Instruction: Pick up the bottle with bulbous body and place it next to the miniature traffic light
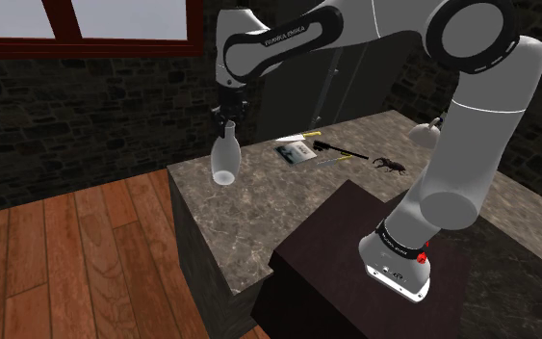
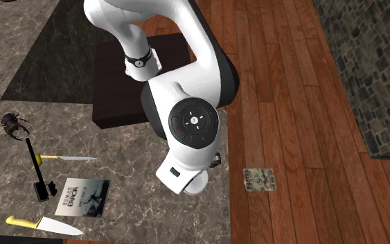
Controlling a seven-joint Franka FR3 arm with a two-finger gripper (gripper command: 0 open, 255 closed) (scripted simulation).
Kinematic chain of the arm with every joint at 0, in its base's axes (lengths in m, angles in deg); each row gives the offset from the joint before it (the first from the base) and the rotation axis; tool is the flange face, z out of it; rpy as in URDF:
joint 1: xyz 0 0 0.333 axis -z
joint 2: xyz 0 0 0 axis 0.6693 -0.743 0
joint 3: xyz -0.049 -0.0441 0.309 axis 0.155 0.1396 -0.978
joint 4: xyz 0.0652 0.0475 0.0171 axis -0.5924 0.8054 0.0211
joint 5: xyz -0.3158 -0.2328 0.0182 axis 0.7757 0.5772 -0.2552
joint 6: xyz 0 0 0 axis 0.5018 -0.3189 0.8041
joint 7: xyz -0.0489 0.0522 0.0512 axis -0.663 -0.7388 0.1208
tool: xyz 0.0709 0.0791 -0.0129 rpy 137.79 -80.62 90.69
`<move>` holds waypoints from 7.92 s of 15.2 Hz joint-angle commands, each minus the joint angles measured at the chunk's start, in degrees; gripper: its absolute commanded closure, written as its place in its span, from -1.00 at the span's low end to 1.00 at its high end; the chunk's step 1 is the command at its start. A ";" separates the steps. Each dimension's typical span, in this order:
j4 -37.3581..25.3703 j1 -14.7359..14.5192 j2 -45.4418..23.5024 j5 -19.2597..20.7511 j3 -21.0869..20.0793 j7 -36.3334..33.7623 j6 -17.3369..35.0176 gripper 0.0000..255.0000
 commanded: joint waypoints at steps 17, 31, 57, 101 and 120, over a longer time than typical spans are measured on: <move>-7.93 0.17 4.62 -0.85 -0.25 0.41 -12.49 1.00; -17.38 0.12 5.65 -1.05 -0.34 0.44 -22.95 1.00; -16.35 5.21 17.20 -2.36 3.42 9.30 -33.45 1.00; -7.24 26.36 27.57 7.20 44.19 70.51 -31.49 1.00; 3.99 27.94 25.62 6.88 47.43 73.53 -18.27 1.00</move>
